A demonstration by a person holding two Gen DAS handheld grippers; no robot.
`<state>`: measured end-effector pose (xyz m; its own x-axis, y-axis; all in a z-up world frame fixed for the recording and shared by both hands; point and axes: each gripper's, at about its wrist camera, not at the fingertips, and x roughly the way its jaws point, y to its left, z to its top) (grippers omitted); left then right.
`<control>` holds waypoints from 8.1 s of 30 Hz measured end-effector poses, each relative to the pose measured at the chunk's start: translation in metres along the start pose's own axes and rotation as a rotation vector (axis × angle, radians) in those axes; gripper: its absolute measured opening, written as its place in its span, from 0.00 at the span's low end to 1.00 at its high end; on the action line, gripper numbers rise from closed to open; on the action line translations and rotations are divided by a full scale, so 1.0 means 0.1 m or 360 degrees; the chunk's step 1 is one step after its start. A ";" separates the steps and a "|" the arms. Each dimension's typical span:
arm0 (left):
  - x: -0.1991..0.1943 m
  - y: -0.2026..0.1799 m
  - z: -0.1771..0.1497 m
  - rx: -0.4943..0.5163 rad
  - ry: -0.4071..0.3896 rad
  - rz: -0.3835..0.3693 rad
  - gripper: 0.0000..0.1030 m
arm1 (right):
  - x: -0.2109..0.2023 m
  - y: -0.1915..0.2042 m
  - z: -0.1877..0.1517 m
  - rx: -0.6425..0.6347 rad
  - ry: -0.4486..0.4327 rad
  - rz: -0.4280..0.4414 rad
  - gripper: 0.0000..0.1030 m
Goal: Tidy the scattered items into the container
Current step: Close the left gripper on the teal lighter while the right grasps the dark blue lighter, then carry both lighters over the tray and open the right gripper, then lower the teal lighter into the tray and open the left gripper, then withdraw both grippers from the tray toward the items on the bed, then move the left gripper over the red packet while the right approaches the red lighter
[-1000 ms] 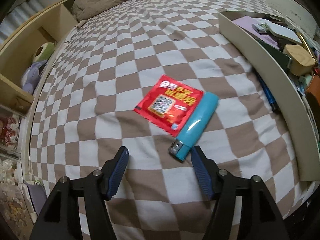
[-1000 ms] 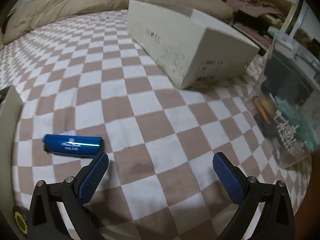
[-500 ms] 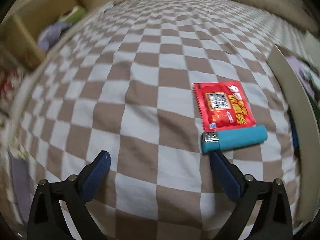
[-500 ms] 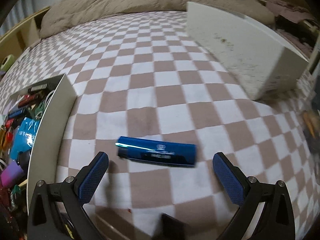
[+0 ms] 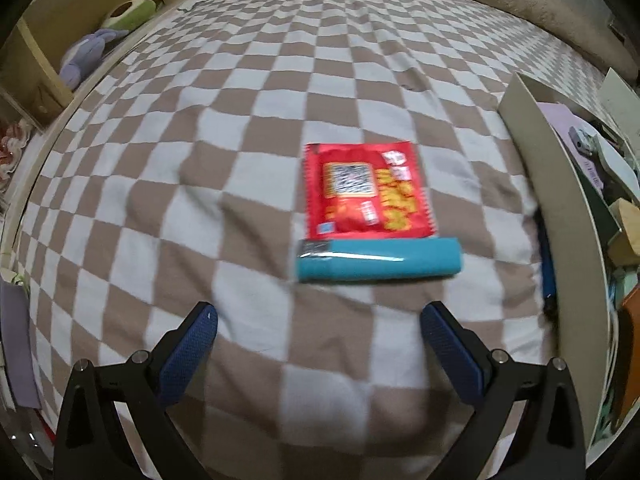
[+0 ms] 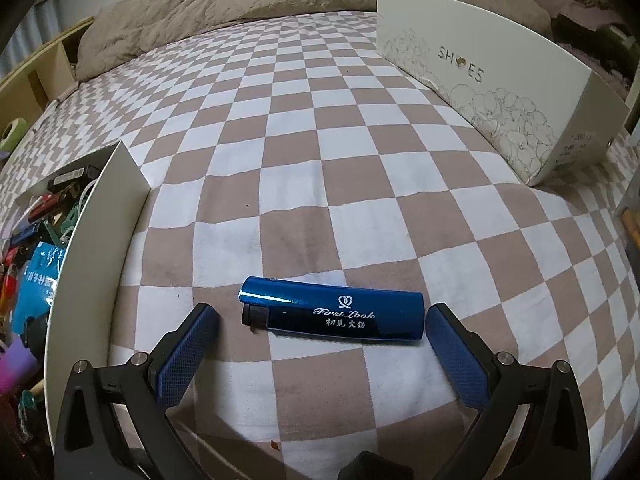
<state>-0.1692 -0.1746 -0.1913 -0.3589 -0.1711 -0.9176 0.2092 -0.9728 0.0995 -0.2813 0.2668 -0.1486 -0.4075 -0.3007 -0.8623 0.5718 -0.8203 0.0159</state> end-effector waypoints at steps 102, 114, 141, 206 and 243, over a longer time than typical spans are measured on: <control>-1.30 -1.34 0.24 -0.0073 -0.0779 -0.0649 0.81 | -0.84 1.50 0.37 -0.0467 -0.0618 0.0546 1.00; -1.20 -1.60 0.08 0.0043 -0.0677 -0.0634 0.81 | -0.90 1.29 0.22 -0.0383 -0.0634 0.0520 1.00; -1.10 -1.91 -0.08 0.0231 -0.0488 -0.0685 0.95 | -0.87 1.02 0.10 -0.0264 -0.0651 0.0431 1.00; -1.17 -1.57 0.03 0.0052 -0.0657 -0.0451 1.00 | -1.37 1.09 -0.55 -0.0296 -0.0765 0.0201 1.00; -0.62 0.00 0.26 -0.0475 -0.0494 -0.0042 1.00 | -1.07 0.63 -0.87 -0.0634 -0.0104 0.0067 1.00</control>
<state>-0.1707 -0.1686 -0.1248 -0.6147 -0.2301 -0.7545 0.4339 -0.8974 -0.0797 -0.1397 0.2903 -0.0994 -0.4145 -0.3709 -0.8310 0.8149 -0.5578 -0.1576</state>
